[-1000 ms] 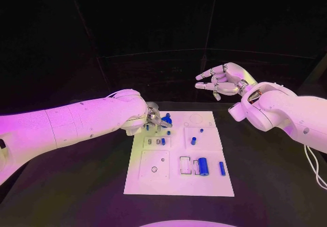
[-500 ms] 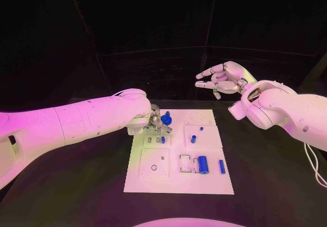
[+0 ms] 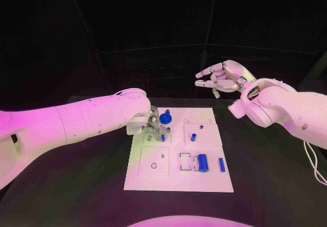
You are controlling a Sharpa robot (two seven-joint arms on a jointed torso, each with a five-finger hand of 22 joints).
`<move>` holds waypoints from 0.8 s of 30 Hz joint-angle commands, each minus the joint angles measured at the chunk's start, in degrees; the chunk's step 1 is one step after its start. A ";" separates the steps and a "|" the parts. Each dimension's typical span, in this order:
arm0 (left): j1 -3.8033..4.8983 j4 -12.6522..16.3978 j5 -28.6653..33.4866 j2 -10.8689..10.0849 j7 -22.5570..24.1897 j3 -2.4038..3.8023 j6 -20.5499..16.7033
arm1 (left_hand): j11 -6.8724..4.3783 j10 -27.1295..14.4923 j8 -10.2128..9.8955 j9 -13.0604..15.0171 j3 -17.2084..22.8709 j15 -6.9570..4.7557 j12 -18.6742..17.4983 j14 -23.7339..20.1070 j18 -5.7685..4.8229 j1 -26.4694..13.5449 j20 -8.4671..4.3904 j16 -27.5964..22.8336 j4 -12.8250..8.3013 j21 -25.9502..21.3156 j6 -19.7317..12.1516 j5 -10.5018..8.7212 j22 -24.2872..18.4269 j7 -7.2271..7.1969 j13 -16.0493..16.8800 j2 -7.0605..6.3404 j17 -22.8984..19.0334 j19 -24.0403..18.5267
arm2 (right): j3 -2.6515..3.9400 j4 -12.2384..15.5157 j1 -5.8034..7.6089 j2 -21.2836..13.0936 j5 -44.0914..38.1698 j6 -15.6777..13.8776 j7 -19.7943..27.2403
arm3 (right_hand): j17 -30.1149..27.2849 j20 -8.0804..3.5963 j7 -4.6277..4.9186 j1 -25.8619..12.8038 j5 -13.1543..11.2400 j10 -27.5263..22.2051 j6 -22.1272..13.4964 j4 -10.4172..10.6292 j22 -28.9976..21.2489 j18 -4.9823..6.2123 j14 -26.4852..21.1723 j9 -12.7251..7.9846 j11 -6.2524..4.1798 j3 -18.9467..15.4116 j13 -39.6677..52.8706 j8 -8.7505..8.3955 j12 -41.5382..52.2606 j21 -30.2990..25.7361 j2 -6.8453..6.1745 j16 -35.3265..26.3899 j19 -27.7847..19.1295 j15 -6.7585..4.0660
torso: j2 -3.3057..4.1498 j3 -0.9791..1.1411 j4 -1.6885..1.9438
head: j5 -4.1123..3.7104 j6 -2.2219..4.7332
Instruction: Assemble the parts on the task board
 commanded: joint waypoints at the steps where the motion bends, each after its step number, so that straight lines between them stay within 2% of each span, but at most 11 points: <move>1: -0.07 -0.06 0.39 0.11 -0.36 -0.04 1.86 | -0.16 -0.35 0.24 0.09 0.00 -0.33 -0.11 6.05 -0.97 0.32 -0.07 0.18 -0.25 0.28 -0.26 -0.23 -0.02 0.03 -0.04 0.05 15.08 0.28 | 0.04 -0.09 0.14 0.08 -0.17 0.50 0.03 | 1.12 -0.12 -0.14 0.32 0.22 -0.47 -0.39 -0.05 -0.05 1.08 2.76 -0.07 -0.01 -0.40 -0.10 0.31 -0.19 -0.19 0.05 -0.20 -0.35 0.06 | -0.07 0.04 -0.02 | -0.02 -0.17; 9: -0.23 0.09 1.58 0.25 0.57 -0.05 1.17 | -0.16 -0.28 0.28 0.15 0.03 -0.33 0.05 6.05 -1.00 0.43 -0.08 0.18 -0.33 0.36 -0.29 -0.22 0.14 0.02 0.14 0.07 15.08 0.35 | 0.04 -0.14 0.14 0.27 -0.17 0.58 -0.06 | 1.01 -0.12 -0.15 0.43 0.37 -0.52 -0.41 -0.08 -0.23 1.11 2.73 -0.07 0.00 -0.47 -0.16 0.32 -0.25 -0.31 0.11 -0.28 -0.44 0.06 | -0.12 0.08 0.05 | 0.01 -0.37; 24: -0.56 -0.14 2.03 0.67 0.93 -0.05 3.33 | -0.21 -0.42 0.96 1.18 1.90 -0.38 0.28 6.05 -1.05 2.72 -0.14 0.18 -1.92 0.35 -0.90 -0.16 0.38 -0.03 0.31 1.08 15.08 0.66 | 0.04 -0.10 0.14 0.46 -0.32 1.01 -0.26 | 1.16 -0.18 -0.23 1.45 0.73 -0.39 -0.21 -0.54 -0.21 1.10 2.79 -0.02 -0.10 -0.83 -0.09 0.57 -0.20 -0.36 0.28 -0.27 -0.34 -0.02 | -0.11 0.07 0.02 | 0.04 -0.39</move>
